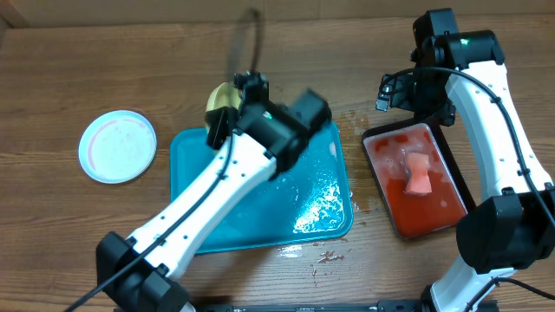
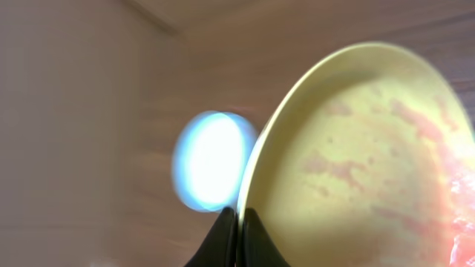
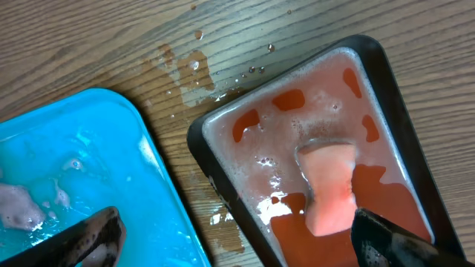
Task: Clean dirty plates on tray and stack at the side
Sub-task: 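Carry the yellow plate left and lay it on the light-blue plate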
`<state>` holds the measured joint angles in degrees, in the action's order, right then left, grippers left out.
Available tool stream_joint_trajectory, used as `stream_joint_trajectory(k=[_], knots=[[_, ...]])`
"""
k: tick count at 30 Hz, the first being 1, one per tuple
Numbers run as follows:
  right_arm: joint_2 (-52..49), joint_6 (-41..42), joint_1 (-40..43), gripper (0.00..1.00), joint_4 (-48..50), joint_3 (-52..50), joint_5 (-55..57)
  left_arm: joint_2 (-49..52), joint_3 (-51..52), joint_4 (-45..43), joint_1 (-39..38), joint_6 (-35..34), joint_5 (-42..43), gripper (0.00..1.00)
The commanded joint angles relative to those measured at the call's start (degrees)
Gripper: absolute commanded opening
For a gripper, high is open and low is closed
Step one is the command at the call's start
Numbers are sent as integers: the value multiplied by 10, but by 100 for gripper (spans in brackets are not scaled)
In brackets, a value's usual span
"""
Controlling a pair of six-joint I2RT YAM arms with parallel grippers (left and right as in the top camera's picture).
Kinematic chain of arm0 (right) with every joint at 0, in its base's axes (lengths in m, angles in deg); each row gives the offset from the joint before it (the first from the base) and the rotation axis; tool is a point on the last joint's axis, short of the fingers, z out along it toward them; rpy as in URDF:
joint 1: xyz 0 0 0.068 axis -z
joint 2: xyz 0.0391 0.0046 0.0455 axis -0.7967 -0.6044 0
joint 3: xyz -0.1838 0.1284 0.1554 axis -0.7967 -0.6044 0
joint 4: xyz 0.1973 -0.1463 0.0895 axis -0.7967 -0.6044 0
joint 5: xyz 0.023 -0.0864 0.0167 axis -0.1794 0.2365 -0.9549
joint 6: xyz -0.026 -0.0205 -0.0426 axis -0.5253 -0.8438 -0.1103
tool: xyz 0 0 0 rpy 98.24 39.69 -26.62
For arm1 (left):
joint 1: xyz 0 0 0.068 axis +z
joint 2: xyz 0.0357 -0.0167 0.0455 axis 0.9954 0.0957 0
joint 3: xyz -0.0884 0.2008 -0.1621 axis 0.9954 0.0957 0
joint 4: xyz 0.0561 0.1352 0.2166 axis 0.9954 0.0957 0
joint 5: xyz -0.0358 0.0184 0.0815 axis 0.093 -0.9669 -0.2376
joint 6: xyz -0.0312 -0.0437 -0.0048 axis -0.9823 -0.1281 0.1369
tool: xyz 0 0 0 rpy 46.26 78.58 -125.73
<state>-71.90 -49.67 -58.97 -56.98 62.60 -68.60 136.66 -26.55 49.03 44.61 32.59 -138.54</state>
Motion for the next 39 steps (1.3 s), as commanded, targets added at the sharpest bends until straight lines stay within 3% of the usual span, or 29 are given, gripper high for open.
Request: stream_joint_trajectory(k=[1, 4, 6, 8, 12, 15, 25, 32, 39], knots=[[16, -2, -2, 100, 6, 0, 5, 0, -18, -70, -12, 107, 214, 4], [16, -2, -2, 100, -2, 0, 6, 6, -18, 27, -26, 29, -83, 4], [16, -2, -2, 100, -5, 0, 8, 7, -18, 87, -18, -17, -154, 4], [16, -2, -2, 100, -2, 0, 8, 6, -18, 90, -1, -53, -85, 4], [16, -2, -2, 100, 2, 0, 7, 9, -3, 19, 45, -64, 220, 4], [16, -2, -2, 100, -6, 0, 7, 9, 17, -41, 84, -58, 355, 4], [16, -2, -2, 100, -29, 0, 7, -53, 18, -99, 315, -61, 512, 5], [16, -2, -2, 100, -30, 0, 7, -112, 27, -86, 474, -54, 518, 5], [16, -2, -2, 100, -30, 0, 7, -174, 151, -155, 667, -29, 595, 5]])
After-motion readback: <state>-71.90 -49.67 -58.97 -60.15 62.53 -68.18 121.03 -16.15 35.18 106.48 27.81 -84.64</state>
